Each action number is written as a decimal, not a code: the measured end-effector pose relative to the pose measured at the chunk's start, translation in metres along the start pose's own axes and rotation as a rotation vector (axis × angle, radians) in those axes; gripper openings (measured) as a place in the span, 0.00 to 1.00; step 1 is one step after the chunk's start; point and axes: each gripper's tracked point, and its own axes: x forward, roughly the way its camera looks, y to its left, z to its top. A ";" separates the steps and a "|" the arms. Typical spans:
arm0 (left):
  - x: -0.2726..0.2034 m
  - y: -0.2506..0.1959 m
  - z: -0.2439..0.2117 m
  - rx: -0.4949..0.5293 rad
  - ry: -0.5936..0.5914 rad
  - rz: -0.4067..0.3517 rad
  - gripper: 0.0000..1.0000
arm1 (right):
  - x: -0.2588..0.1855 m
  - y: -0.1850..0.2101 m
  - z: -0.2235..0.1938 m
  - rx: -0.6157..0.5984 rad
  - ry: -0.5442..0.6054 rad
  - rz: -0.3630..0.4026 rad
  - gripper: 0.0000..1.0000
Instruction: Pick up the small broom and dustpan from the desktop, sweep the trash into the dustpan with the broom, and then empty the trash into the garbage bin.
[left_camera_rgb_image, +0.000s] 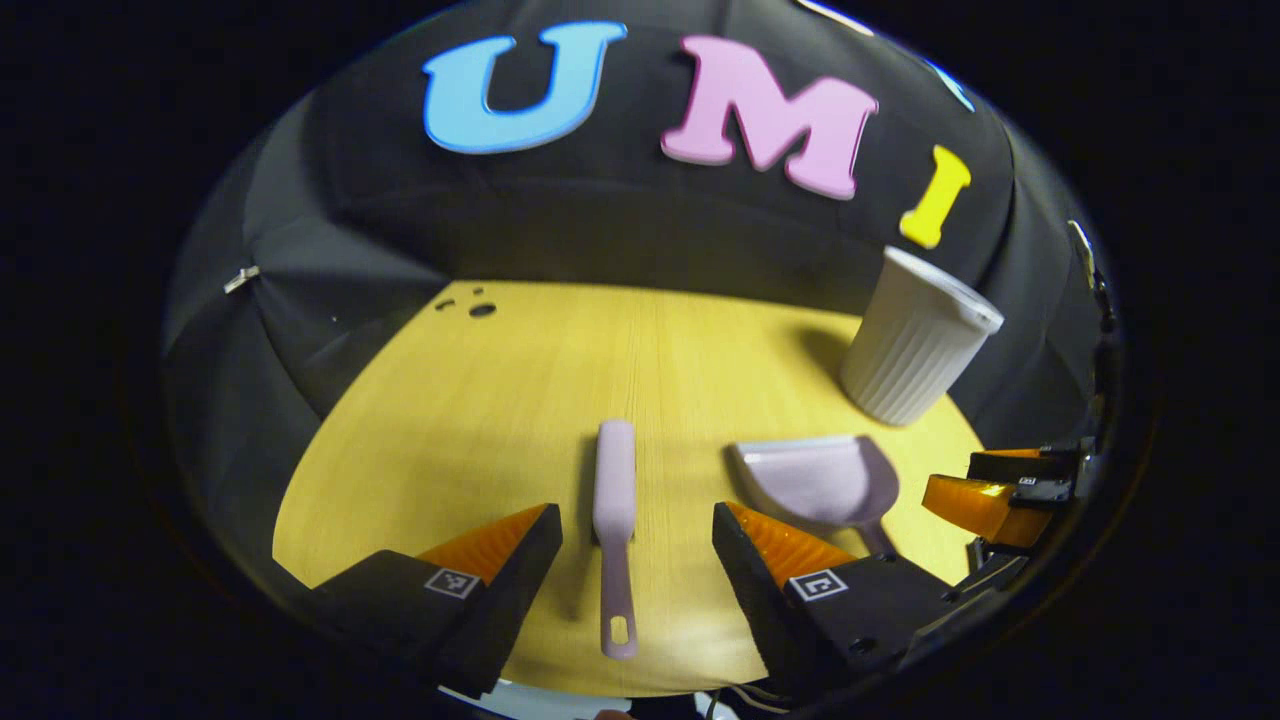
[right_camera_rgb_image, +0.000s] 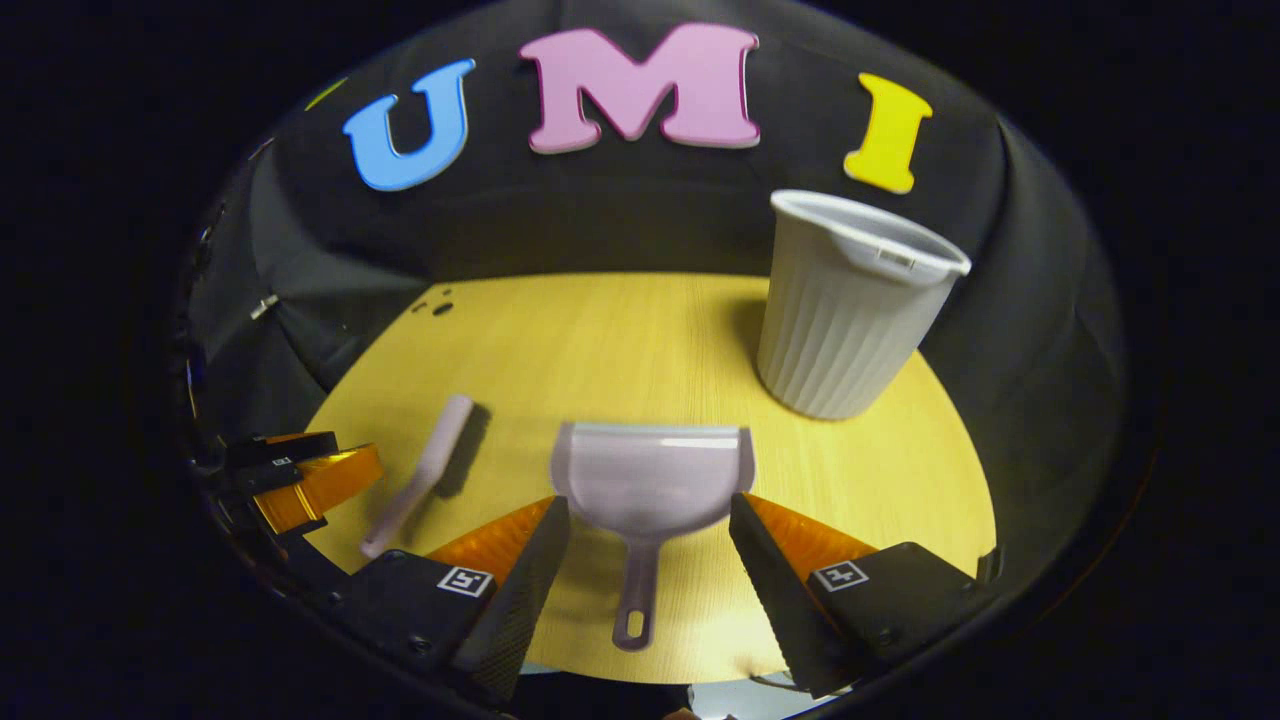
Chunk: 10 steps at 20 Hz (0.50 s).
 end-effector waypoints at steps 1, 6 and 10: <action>-0.015 0.002 0.012 0.002 -0.056 0.011 0.96 | -0.010 -0.001 0.017 -0.015 -0.077 -0.010 0.99; -0.088 0.008 0.077 0.043 -0.352 0.054 0.96 | -0.077 0.007 0.096 0.020 -0.404 -0.006 0.99; -0.136 0.009 0.089 0.098 -0.448 0.100 0.96 | -0.130 0.007 0.131 -0.037 -0.617 -0.009 0.99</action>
